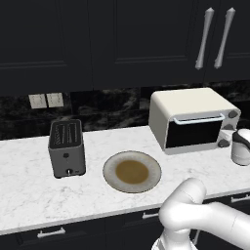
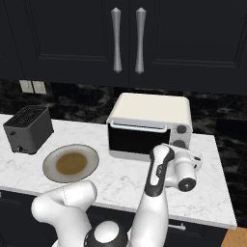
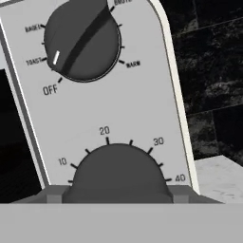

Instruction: Pick up the kebab skewer and baguette bread, and place them inside the toaster oven. Close the toaster oven door and start by setting the timer.

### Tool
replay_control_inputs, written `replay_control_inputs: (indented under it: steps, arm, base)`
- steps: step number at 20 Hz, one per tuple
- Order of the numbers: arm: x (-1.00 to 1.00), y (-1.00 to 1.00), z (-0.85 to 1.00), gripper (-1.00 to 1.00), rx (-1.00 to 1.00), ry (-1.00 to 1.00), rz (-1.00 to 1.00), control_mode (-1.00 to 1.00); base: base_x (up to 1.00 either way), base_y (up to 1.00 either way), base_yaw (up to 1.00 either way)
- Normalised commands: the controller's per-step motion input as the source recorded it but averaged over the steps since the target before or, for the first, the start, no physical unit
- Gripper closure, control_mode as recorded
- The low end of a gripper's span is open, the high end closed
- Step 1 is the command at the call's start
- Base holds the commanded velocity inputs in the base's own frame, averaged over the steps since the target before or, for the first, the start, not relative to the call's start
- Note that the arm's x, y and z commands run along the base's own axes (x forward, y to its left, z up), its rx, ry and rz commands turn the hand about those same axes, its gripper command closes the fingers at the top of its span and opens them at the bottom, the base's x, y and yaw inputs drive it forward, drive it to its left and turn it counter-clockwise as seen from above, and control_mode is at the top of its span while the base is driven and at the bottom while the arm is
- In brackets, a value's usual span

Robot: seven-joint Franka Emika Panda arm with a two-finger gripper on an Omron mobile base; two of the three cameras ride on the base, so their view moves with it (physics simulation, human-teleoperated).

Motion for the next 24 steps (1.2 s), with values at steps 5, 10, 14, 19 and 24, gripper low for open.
replay_control_inputs:
  steps: [5, 10, 14, 19, 24]
  arm:
    - [0.00, 0.00, -0.23, 1.00, 0.13, 0.00, -0.04, -1.00]
    - [0.00, 0.00, -0.24, 1.00, 0.12, 0.00, -0.04, -1.00]
    - [0.00, 0.00, -0.23, 1.00, 0.12, 0.00, -0.04, -1.00]
    - [0.00, 0.00, -0.24, 1.00, 0.12, 0.00, -0.04, -1.00]
    - [0.00, 0.00, -0.21, 1.00, 0.11, 0.00, -0.06, -1.00]
  base:
    - [0.00, 0.00, 0.00]
    - [0.00, 0.00, 0.00]
    - [0.00, 0.00, 0.00]
    - [0.00, 0.00, 0.00]
    - [0.00, 0.00, 0.00]
